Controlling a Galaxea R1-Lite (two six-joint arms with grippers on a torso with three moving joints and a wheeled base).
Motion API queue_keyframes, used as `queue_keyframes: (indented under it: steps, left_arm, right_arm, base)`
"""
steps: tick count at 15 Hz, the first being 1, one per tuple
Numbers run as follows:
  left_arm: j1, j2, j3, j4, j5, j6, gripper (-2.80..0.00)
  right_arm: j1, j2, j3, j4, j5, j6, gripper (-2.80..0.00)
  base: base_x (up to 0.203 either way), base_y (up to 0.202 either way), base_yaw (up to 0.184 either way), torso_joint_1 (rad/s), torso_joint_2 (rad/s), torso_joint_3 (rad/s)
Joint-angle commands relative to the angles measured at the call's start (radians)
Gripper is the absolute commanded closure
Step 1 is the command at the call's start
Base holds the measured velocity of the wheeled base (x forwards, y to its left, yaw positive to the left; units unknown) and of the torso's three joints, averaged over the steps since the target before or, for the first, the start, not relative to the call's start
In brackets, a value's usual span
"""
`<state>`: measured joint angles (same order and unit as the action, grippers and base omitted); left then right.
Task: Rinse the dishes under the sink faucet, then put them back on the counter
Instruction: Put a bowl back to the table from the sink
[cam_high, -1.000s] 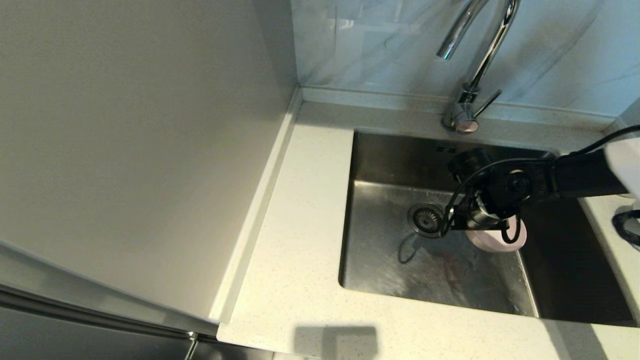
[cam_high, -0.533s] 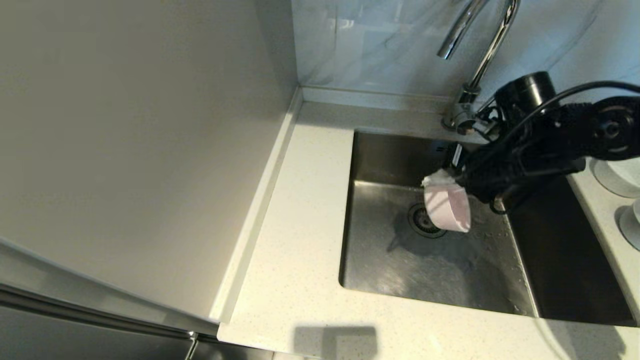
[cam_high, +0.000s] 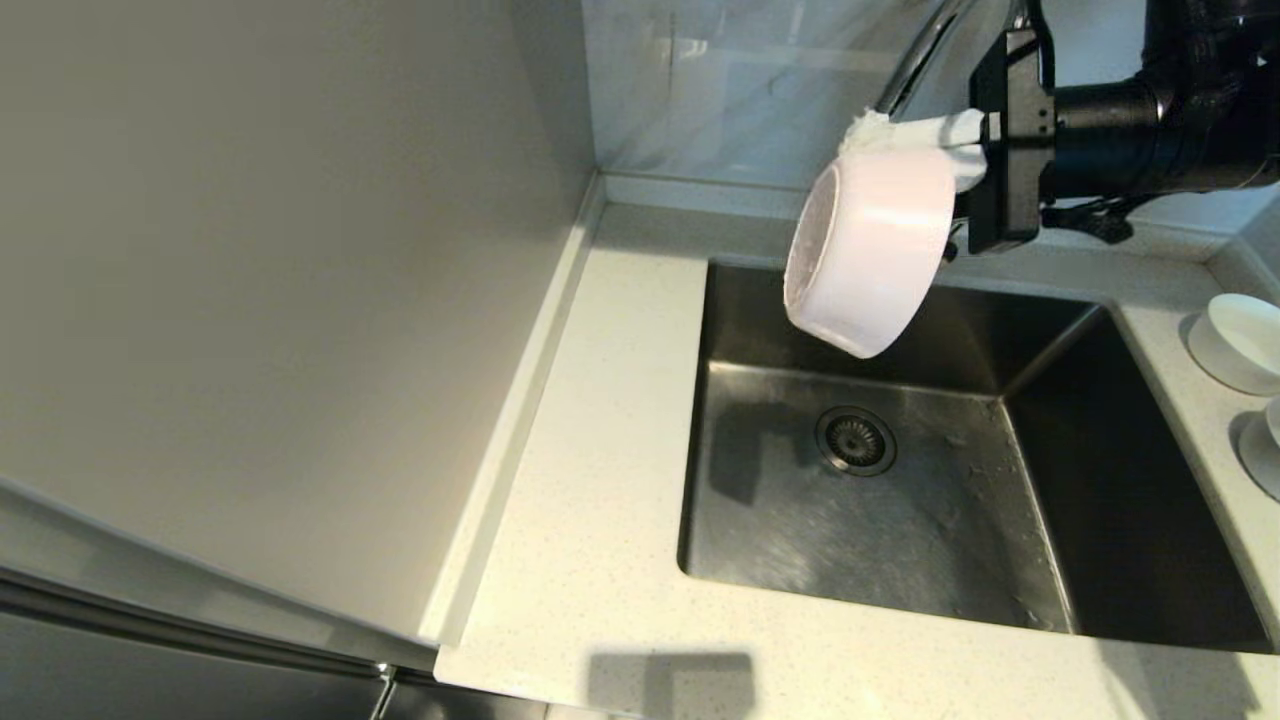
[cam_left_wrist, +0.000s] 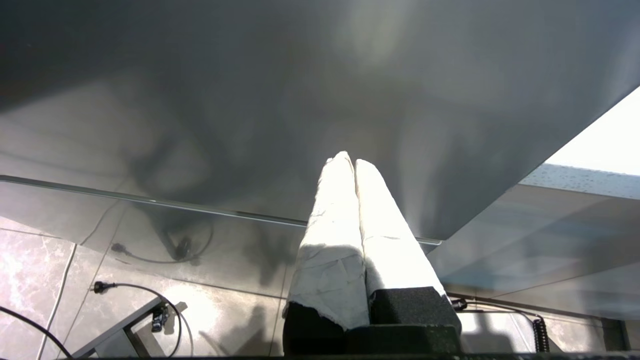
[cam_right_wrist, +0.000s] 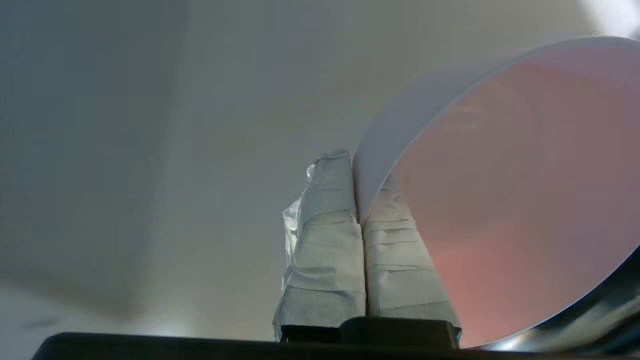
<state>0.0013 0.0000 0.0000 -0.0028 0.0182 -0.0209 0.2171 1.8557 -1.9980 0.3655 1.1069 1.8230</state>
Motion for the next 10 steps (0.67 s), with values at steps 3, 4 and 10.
queue_keyframes:
  steps: [3,4,10]
  left_arm:
    - [0.0,-0.003,0.0,0.0,0.0,-0.001,0.0]
    - [0.0,-0.003,0.0,0.0,0.0,-0.001,0.0]
    - [0.0,-0.003,0.0,0.0,-0.001,-0.001,0.0]
  right_arm:
    - [-0.011,0.055,0.049,-0.194,0.155,0.475,0.0]
    - [-0.011,0.063,0.077,-0.199,0.167,0.491,0.0]
    - [-0.072,0.069,0.021,-0.296,0.423,0.487,0.0]
  base:
    - [0.0,0.0,0.0,0.0,0.0,0.0]
    - [0.0,0.0,0.0,0.0,0.0,0.0]
    - [0.0,0.0,0.0,0.0,0.0,0.0]
